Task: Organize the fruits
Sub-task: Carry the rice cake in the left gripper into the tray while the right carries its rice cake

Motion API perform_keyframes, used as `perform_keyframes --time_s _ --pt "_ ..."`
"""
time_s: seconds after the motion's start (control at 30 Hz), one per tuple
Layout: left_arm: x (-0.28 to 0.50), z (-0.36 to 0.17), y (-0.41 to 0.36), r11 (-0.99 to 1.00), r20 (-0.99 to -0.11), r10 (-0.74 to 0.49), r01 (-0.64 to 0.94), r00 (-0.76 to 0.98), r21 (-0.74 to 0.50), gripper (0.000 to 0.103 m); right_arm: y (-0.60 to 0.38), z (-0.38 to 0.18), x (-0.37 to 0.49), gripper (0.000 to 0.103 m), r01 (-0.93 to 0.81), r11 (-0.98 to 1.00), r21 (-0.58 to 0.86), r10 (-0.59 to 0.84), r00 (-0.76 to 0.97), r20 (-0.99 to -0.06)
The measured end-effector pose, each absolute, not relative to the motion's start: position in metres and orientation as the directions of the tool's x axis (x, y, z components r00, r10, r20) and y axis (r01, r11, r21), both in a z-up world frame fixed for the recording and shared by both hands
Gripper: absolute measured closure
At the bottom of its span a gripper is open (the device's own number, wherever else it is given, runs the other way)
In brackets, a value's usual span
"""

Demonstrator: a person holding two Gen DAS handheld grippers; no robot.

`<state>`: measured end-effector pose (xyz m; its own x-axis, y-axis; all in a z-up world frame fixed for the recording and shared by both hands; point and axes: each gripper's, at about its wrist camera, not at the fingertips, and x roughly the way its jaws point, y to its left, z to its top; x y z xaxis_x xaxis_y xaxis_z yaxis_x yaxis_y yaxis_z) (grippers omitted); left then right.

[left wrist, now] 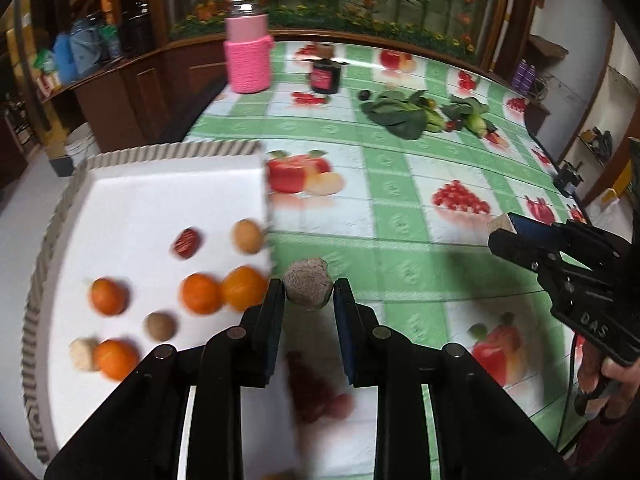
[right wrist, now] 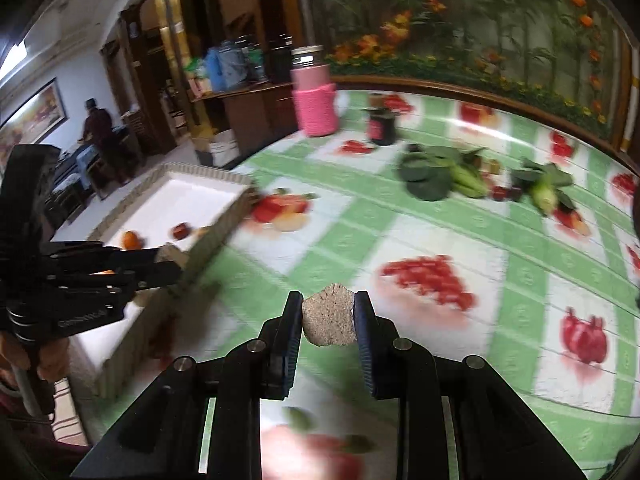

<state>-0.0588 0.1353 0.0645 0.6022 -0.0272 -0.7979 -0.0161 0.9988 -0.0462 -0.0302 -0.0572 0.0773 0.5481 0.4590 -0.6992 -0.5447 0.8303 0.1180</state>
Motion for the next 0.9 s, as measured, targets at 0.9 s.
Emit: perform_keyframes --time_s 0.9 --pt "-0.106 0.053 0.242 0.972 -0.783 0.136 -0.236 0.607 -0.015 0.08 0.099 0.078 -0.071 0.077 -0.76 0.643 0.099 0.579 0.397 -0.712"
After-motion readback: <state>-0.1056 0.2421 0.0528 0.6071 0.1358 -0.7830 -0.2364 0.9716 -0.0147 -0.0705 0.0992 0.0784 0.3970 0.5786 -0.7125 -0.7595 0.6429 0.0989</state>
